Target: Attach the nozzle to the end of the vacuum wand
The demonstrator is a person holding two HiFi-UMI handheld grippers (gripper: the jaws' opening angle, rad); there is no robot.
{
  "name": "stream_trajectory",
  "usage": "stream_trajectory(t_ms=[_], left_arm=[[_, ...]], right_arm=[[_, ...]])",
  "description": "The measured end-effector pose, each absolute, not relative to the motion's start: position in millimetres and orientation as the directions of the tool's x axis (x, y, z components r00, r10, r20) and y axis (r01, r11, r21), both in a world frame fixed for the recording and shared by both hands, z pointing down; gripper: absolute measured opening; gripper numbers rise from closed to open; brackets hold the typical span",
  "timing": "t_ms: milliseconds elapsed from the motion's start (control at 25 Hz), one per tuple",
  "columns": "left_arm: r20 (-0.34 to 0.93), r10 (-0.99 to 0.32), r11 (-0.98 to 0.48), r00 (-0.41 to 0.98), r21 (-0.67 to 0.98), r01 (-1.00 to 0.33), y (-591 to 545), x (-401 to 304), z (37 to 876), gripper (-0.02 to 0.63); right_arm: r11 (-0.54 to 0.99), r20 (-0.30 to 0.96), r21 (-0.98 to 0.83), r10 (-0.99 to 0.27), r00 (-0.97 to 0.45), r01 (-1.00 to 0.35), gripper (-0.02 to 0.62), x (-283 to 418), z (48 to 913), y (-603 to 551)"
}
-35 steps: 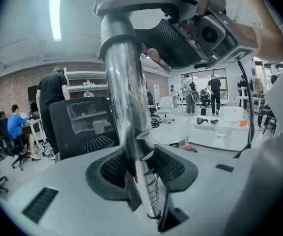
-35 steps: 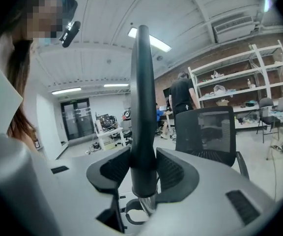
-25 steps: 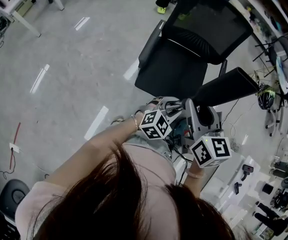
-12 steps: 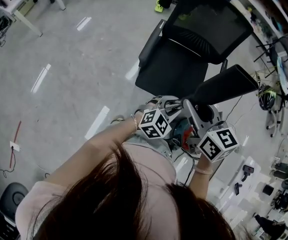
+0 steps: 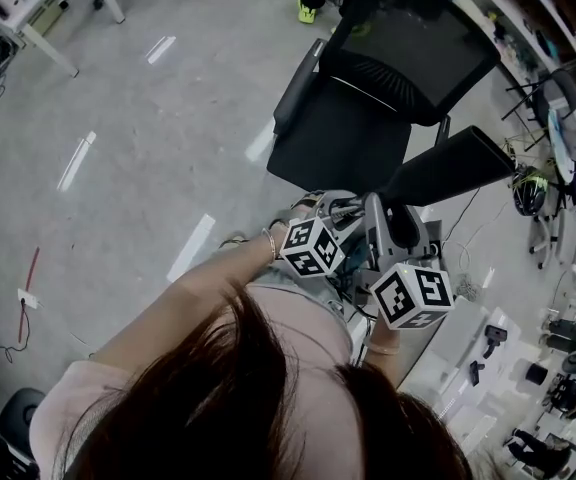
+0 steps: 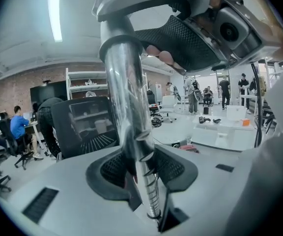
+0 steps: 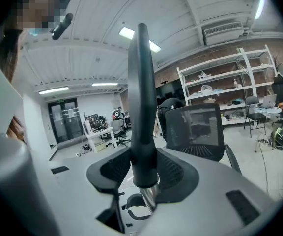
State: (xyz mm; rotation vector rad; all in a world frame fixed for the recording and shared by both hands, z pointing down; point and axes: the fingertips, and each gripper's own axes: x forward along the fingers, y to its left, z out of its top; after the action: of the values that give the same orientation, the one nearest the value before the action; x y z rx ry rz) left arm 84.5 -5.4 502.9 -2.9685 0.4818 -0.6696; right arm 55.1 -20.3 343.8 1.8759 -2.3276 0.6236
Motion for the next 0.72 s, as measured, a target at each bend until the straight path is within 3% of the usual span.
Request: stream_trajectory(t_ms=[240,400,720], left_arm=[[0.393,-0.281,-0.960,0.875,-0.116,-0.256,-1.8,82.0,501.6,0.155],[0.384,-0.263,-0.965,0.885,-0.111,-0.239,-0.3,79.3,501.6,0.155],[0.407,-0.299,-0.954,0.863,-0.119,-0.274,-8.9,73.1,501.8,0.155]], right_arm=[[0.336,0.421,-0.242,-0.808,-0.411,-0.910,0.178,45.0,354.1,-17.3],[0.426,0.414,-0.273,-0.757,-0.505,-0.863,0.178,39.6,358.0,-17.2],[0.331,0.376,-0.232,-0.837,-0.398,-0.915,0.178,36.5,357.1,-25.7]])
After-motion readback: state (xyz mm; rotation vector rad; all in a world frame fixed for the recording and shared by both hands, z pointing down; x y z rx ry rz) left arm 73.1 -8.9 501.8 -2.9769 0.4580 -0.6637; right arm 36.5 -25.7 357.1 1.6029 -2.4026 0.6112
